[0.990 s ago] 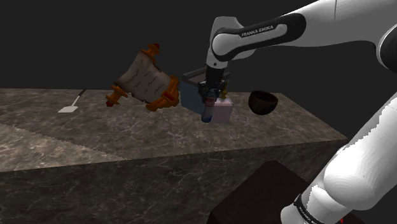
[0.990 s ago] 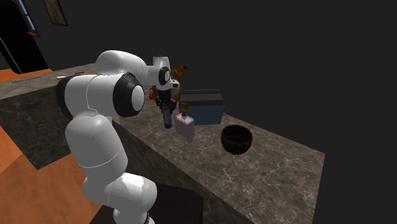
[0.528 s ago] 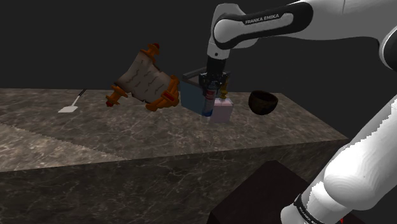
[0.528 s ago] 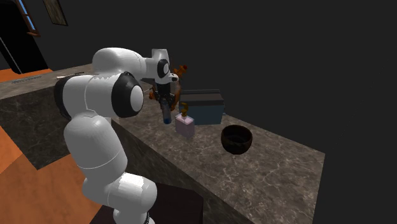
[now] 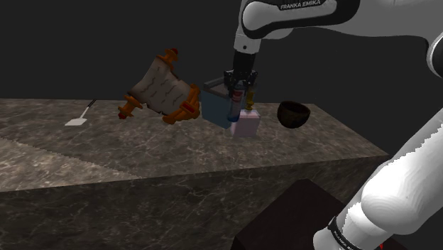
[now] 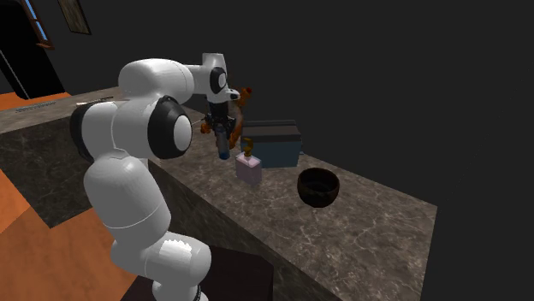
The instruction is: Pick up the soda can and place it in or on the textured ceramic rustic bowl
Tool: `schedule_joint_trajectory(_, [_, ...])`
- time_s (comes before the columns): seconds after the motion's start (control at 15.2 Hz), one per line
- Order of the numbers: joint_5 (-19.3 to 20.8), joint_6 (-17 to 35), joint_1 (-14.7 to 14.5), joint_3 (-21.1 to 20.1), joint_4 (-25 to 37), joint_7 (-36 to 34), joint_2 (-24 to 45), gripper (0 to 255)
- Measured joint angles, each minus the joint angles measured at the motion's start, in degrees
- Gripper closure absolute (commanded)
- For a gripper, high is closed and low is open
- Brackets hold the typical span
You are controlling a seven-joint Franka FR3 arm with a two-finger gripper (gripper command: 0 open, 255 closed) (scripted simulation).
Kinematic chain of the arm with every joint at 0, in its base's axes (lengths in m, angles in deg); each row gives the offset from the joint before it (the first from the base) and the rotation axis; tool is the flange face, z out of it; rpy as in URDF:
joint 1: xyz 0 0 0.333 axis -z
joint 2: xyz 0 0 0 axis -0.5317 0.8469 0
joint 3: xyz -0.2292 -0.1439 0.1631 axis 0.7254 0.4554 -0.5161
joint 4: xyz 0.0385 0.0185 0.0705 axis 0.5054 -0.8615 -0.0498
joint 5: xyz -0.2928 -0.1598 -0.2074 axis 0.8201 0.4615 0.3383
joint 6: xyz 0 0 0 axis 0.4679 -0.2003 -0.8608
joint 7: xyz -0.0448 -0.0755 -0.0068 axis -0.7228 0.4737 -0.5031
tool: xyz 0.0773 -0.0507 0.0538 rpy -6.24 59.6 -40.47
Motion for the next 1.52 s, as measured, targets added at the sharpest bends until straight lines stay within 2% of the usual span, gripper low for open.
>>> schedule_joint_trajectory(0.73, [0.1, -8.5, 0.0, 0.0, 9.4, -0.2, 1.0, 255])
schedule_joint_trajectory(1.52, [0.6, -11.2, 7.0, 8.3, 10.2, 15.0, -0.8, 255])
